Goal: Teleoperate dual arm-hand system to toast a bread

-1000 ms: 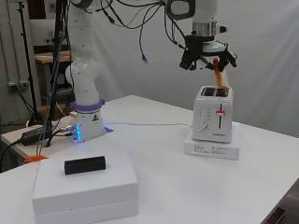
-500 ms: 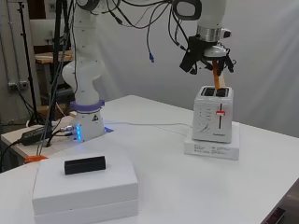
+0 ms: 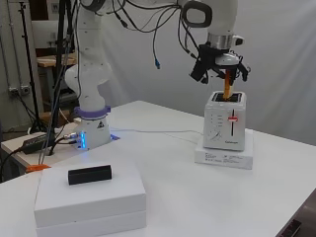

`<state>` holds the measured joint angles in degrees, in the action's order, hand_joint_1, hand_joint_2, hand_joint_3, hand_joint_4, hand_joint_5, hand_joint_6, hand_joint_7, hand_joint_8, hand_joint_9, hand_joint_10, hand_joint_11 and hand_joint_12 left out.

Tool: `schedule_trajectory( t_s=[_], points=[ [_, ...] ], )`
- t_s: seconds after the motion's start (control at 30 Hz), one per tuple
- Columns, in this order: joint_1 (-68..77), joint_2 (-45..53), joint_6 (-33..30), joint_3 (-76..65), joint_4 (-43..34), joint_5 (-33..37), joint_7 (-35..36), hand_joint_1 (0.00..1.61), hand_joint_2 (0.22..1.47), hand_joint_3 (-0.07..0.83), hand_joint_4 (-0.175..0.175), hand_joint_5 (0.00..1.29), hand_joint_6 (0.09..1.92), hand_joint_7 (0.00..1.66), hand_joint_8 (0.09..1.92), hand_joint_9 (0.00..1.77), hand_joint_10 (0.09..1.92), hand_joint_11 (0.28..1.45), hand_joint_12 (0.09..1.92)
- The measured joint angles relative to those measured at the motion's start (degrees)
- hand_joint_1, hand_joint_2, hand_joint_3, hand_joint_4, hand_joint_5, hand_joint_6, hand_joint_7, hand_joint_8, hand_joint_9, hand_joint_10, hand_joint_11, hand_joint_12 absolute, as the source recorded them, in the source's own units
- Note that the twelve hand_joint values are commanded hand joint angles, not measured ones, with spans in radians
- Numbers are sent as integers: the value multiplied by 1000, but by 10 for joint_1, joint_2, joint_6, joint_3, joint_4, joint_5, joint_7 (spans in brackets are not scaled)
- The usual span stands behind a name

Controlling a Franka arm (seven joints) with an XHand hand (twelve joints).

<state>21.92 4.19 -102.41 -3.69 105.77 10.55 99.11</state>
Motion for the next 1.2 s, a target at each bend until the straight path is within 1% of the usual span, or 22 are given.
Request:
schedule_trajectory(
  t_s=[0.07,0.1,0.27,0.37,0.4,0.43,0.47,0.53,0.57,0.6,0.67,0.8,0.87,0.93,1.0,1.03,1.07,1.1,1.13,1.17,1.2],
  points=[
    [-8,-13,-45,7,27,7,17,1252,1128,-1,-175,802,1115,1138,881,1456,87,708,461],
    [-14,-16,-58,8,35,12,28,1252,1128,-1,-175,802,1116,1139,878,1453,87,706,458],
    [-19,-14,-51,14,24,21,43,1246,1143,1,-175,766,1160,1110,927,1436,87,709,422],
    [-22,-25,-67,18,33,24,44,1244,1150,1,-175,783,1104,1070,1045,1471,87,733,434],
    [-22,-27,-68,18,35,25,44,1242,1153,1,-175,786,1093,1057,1079,1484,87,729,473],
    [-22,-27,-68,19,36,25,43,1131,1173,-1,-49,793,1149,1079,993,1492,87,719,529],
    [-23,-27,-68,19,36,26,41,1039,1192,-1,52,793,1203,1114,881,1492,87,705,586],
    [-23,-26,-68,20,37,28,41,1158,1170,3,-83,787,1139,1073,1014,1478,87,680,640],
    [-23,-25,-66,21,37,30,37,1196,1166,2,-127,779,1127,1056,1063,1470,87,675,635],
    [-23,-23,-61,23,35,30,32,1218,1164,1,-152,774,1126,1050,1080,1460,92,675,618],
    [-25,-13,-48,28,24,28,31,1233,1162,0,-171,760,1149,1052,1068,1436,92,677,559],
    [-27,-3,-36,34,1,20,47,1238,1160,0,-175,746,1183,1065,1017,1398,87,714,377],
    [-29,-3,-40,35,0,24,55,1239,1158,0,-175,748,1186,1071,1000,1394,87,727,337],
    [-32,-1,-26,37,-7,34,55,1237,1160,1,-175,742,1184,1066,1011,1395,87,734,320],
    [-33,-1,-16,39,-13,26,53,1236,1163,1,-175,738,1187,1060,1025,1401,87,746,313],
    [-34,-2,-14,39,-13,23,55,1121,1181,4,-49,755,1219,1088,889,1420,87,752,350],
    [-36,-4,-11,39,-15,23,58,1027,1200,1,52,763,1251,1135,732,1436,87,747,411],
    [-38,-5,-7,40,-16,28,62,965,1216,-1,113,759,1283,1176,587,1441,87,730,473],
    [-40,-5,0,40,-19,36,63,1052,1201,-3,19,755,1236,1137,737,1440,87,715,513],
    [-41,-4,6,41,-22,42,62,1012,1210,-3,60,755,1255,1125,720,1436,87,703,536],
    [-41,-2,11,42,-26,44,60,962,1222,-3,109,750,1286,1152,613,1432,87,695,547]
  ],
)
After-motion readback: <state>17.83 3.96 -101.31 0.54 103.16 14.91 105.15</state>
